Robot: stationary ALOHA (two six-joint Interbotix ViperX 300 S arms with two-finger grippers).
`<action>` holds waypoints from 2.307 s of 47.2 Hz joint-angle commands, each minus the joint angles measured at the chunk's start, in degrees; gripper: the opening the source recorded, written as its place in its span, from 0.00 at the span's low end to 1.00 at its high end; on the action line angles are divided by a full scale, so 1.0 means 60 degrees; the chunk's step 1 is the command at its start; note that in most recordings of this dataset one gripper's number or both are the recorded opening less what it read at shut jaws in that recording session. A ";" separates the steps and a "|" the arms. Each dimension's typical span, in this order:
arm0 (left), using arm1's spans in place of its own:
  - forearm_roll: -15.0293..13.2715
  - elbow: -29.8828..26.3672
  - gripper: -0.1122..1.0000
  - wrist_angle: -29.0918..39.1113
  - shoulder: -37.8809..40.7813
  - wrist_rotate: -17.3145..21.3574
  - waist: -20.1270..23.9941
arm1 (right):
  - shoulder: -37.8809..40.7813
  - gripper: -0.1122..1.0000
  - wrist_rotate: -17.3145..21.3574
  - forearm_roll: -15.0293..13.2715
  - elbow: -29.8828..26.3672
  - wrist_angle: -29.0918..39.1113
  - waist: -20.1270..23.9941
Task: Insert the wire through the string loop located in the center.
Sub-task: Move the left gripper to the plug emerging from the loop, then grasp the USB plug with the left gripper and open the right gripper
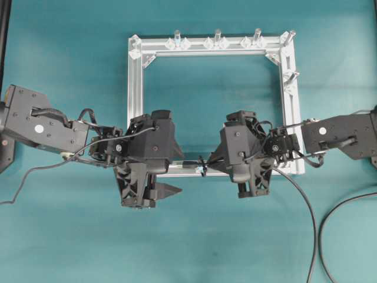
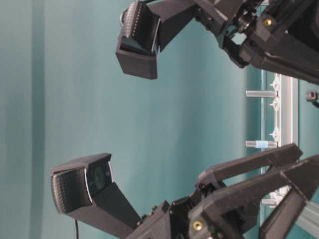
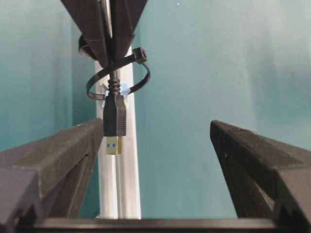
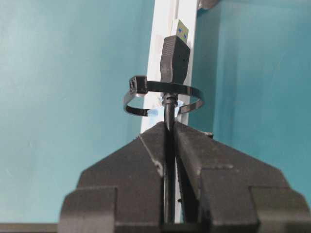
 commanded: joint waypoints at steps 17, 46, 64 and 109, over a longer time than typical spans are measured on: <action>0.0044 -0.0850 0.90 -0.0103 0.1289 0.0088 0.0088 | -0.0103 0.16 -0.0015 0.0015 -0.0234 -0.0073 0.0000; 0.0117 -0.0806 0.89 -0.0103 0.1392 0.0117 0.0776 | -0.0103 0.16 -0.0015 0.0015 -0.0234 -0.0073 0.0000; 0.0117 -0.0820 0.88 -0.0103 0.1392 0.0117 0.0776 | -0.0103 0.16 -0.0015 0.0015 -0.0220 -0.0088 0.0000; 0.0117 -0.0571 0.29 -0.0073 0.1392 0.0249 0.0396 | -0.0103 0.16 -0.0015 -0.0015 -0.0234 -0.0352 0.0000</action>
